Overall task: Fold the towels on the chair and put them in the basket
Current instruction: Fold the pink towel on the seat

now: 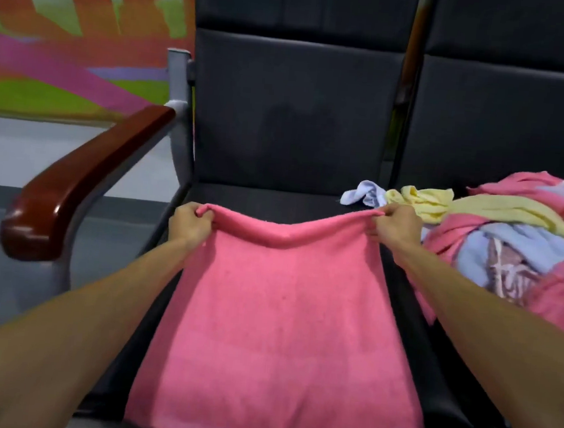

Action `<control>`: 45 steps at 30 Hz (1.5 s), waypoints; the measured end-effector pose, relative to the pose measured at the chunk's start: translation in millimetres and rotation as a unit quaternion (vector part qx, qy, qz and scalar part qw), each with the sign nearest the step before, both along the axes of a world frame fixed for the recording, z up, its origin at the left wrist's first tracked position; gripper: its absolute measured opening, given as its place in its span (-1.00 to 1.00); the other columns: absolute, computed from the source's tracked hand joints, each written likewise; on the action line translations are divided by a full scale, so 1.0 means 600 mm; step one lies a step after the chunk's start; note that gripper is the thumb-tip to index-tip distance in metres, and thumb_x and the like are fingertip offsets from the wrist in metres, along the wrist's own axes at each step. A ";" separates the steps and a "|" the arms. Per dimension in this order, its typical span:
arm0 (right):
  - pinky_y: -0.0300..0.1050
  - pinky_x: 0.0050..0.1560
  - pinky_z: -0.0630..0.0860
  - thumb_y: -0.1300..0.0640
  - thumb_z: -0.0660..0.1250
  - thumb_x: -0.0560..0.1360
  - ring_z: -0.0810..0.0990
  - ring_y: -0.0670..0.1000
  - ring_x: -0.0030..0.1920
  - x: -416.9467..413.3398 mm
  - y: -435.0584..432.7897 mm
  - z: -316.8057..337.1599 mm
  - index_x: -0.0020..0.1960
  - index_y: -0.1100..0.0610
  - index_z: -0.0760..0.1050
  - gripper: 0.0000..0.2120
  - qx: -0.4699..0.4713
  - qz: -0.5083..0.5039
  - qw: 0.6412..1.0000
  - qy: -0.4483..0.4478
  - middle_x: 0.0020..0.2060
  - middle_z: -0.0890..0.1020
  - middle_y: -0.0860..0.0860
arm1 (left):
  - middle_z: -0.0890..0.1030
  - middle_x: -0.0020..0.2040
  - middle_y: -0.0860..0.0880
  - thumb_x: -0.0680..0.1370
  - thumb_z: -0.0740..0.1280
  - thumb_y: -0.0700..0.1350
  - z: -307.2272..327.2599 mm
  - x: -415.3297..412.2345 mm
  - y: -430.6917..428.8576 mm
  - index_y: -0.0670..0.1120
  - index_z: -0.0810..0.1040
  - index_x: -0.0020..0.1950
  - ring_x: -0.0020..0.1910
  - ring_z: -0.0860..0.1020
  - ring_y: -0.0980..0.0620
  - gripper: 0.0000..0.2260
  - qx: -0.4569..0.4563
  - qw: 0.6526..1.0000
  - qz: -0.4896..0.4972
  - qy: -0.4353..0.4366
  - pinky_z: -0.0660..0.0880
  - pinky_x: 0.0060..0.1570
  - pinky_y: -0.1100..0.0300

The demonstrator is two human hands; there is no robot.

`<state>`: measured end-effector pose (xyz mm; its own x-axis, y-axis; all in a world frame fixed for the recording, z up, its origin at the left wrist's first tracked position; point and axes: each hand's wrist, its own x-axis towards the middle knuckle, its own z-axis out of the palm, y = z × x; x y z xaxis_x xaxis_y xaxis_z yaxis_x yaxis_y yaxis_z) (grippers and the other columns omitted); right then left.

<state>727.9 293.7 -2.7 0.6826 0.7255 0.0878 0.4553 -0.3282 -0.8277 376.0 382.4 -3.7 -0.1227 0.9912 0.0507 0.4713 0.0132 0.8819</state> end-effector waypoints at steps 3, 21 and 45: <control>0.23 -0.08 0.61 0.19 0.30 0.22 0.68 0.20 -0.17 -0.009 0.020 -0.013 -0.29 0.01 0.64 -0.82 -0.001 0.000 1.000 0.029 -0.32 0.68 0.14 | 0.63 0.15 -0.14 0.55 0.29 -0.17 -0.033 0.017 0.042 -0.14 0.58 0.22 0.16 0.58 -0.12 -0.74 0.002 1.000 -0.018 0.001 0.48 0.20 0.04; -0.42 -0.31 0.40 0.01 0.46 0.46 0.53 -0.28 -0.39 -0.143 -0.291 0.056 -0.26 0.07 0.60 -0.82 -0.202 0.389 0.874 -0.208 -0.38 0.64 -0.10 | 0.56 -0.18 0.03 0.36 0.50 0.18 0.012 -0.151 -0.253 -0.01 0.52 -0.17 -0.22 0.47 0.12 -0.68 0.045 0.881 -0.386 0.269 0.44 -0.14 0.23; -0.51 -0.24 0.36 0.23 0.47 0.44 0.49 -0.27 -0.30 -0.115 -0.326 0.020 -0.07 0.16 0.67 -0.93 -0.094 0.290 0.918 -0.253 -0.30 0.62 -0.08 | 0.52 -0.02 -0.04 0.53 0.39 -0.19 -0.008 -0.155 -0.245 -0.18 0.52 0.07 -0.03 0.51 0.01 -0.84 0.108 0.914 -0.291 0.262 0.32 -0.12 0.42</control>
<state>659.1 98.0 9.3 0.0837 0.9889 0.1229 0.9089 -0.0252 -0.4162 283.3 235.6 -8.7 0.5187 0.8411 0.1535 0.7017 -0.5213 0.4857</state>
